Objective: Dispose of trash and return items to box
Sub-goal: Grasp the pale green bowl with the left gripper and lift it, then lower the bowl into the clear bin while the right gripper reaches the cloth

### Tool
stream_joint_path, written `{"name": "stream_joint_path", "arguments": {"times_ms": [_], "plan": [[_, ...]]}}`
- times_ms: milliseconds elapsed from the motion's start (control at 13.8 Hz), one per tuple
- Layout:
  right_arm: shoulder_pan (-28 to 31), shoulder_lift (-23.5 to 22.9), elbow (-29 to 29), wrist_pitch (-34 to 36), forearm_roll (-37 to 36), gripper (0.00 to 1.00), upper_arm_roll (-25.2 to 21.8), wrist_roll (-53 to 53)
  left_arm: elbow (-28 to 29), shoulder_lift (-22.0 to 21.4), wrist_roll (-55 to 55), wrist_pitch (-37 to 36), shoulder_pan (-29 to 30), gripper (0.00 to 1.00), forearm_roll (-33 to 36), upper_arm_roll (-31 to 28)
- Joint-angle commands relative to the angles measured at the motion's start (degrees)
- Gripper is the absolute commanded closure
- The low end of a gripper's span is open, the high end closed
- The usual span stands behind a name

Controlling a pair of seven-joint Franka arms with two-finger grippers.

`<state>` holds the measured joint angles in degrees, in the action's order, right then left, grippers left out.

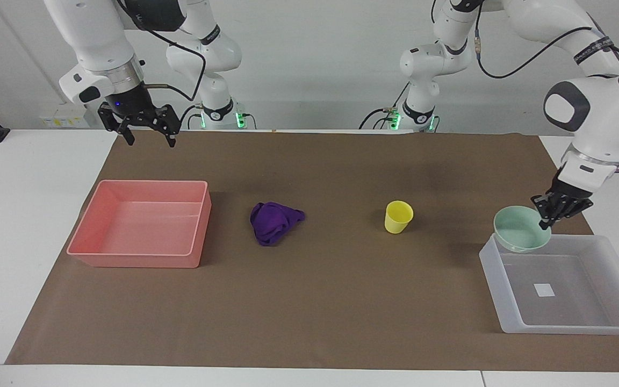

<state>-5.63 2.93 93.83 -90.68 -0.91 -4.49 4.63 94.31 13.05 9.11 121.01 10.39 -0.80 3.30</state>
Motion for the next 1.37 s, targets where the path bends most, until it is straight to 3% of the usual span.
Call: {"name": "stream_joint_path", "arguments": {"times_ms": [0,362,579,940,1302], "plan": [[-0.07,1.64,2.06,-1.43,1.18,0.00,0.27,-1.29,-9.13,6.88,0.56,-2.80,1.12,1.00,0.62,0.48],[-0.17,1.82,2.32,-0.73,1.18,0.00,0.36,-1.38,-24.14,19.53,0.64,-5.17,3.23,1.00,0.71,0.92],[-1.48,2.52,3.90,-1.51,1.27,0.00,0.36,-0.94,-28.46,25.51,1.25,-2.28,4.63,1.00,0.88,0.74],[-2.53,3.31,6.27,-4.67,1.27,0.00,0.36,-0.06,-26.81,28.34,4.34,1.59,6.04,1.00,0.97,0.48],[-5.43,3.23,11.90,-14.78,3.28,0.00,0.36,3.45,-22.51,27.99,4.42,3.61,6.39,1.00,0.45,0.56]]}}
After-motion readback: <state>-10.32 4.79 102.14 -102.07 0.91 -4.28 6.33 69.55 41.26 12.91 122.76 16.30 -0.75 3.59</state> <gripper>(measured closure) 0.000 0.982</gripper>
